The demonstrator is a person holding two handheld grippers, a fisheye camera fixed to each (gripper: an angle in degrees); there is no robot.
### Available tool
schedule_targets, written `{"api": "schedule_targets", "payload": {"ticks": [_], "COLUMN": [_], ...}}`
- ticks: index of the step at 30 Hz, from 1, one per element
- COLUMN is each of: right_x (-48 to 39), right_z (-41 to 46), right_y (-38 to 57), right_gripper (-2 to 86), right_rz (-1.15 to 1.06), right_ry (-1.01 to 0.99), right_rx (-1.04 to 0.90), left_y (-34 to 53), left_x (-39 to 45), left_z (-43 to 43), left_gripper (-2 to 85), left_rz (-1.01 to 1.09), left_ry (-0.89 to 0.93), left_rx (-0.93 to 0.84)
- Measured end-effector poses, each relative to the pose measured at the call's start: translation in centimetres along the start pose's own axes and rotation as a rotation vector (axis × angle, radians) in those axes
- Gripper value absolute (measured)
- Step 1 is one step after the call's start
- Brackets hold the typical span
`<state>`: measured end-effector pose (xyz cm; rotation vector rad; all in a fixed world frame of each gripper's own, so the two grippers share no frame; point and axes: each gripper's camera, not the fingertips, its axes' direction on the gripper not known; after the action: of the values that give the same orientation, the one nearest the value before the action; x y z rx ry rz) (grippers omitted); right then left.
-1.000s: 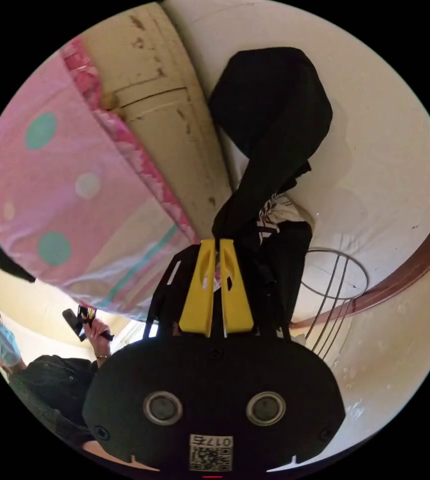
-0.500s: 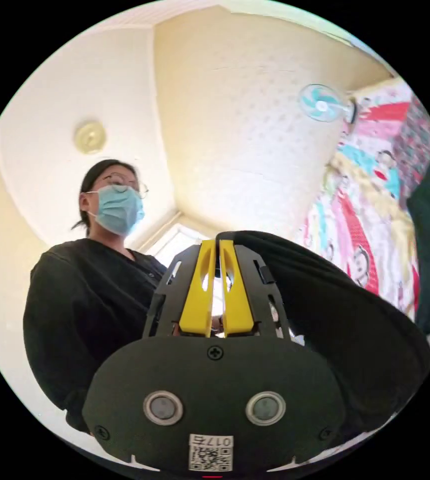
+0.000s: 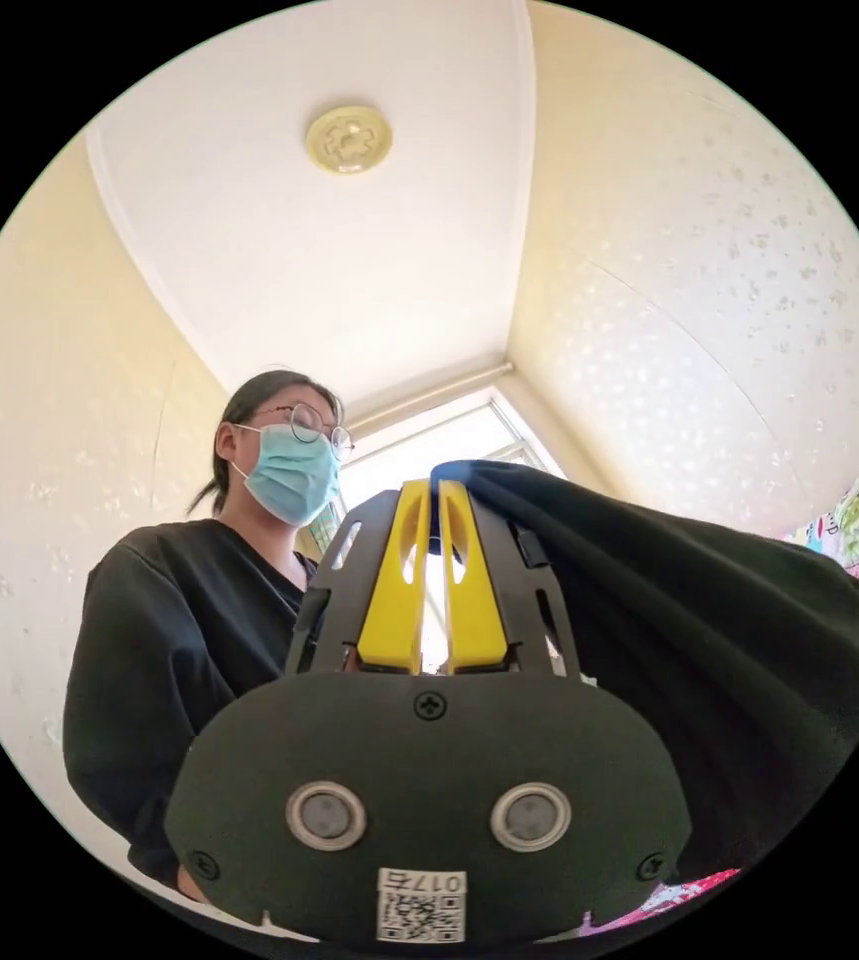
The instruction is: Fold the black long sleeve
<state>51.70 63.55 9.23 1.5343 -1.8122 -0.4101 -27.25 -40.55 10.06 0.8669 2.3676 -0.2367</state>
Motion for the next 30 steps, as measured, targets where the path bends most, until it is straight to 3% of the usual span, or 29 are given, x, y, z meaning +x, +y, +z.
{"api": "schedule_targets", "payload": {"ticks": [5, 8, 13, 15, 17, 21, 23, 26, 30], "right_x": [-1.1, -2.3, -6.2, -8.9, -10.6, -9.5, -8.8, -9.4, -8.8], "right_z": [5.1, 6.9, 7.6, 9.2, 14.3, 22.7, 25.9, 27.7, 29.6], "right_y": [6.5, 10.0, 12.2, 12.1, 11.9, 12.7, 13.3, 14.1, 16.7], "right_gripper": [1.9, 2.6, 7.3, 10.2, 12.6, 14.5, 8.4, 3.9, 1.8], "right_rz": [0.124, 0.176, 0.157, 0.067, -0.081, -0.2, -0.227, -0.234, -0.207], "right_ry": [0.15, 0.257, 0.607, 0.751, 0.84, 0.766, 0.744, 0.507, 0.385], "right_rx": [-0.106, -0.19, -0.254, -0.265, -0.415, -0.667, -0.733, -0.804, -0.784], "left_y": [2.1, 3.6, 1.4, 0.6, 0.6, 0.8, 1.0, 2.1, 4.3], "left_x": [-4.9, -5.9, 0.2, 3.4, 5.3, 8.5, 10.0, 12.5, 14.2], "left_z": [-0.5, -1.8, -4.2, -3.4, -2.6, -0.8, -0.8, -2.8, -5.5], "left_gripper": [3.1, 0.6, -0.2, -0.2, -0.2, -0.1, 0.0, 0.2, 1.2], "left_rz": [-0.455, -0.523, -0.329, -0.28, -0.237, -0.169, -0.149, -0.134, -0.176], "left_ry": [0.328, 0.475, 0.131, -0.062, -0.098, 0.0, -0.014, -0.121, -0.194], "left_rx": [0.132, 0.267, 0.271, 0.217, 0.203, 0.184, 0.175, 0.264, 0.367]}}
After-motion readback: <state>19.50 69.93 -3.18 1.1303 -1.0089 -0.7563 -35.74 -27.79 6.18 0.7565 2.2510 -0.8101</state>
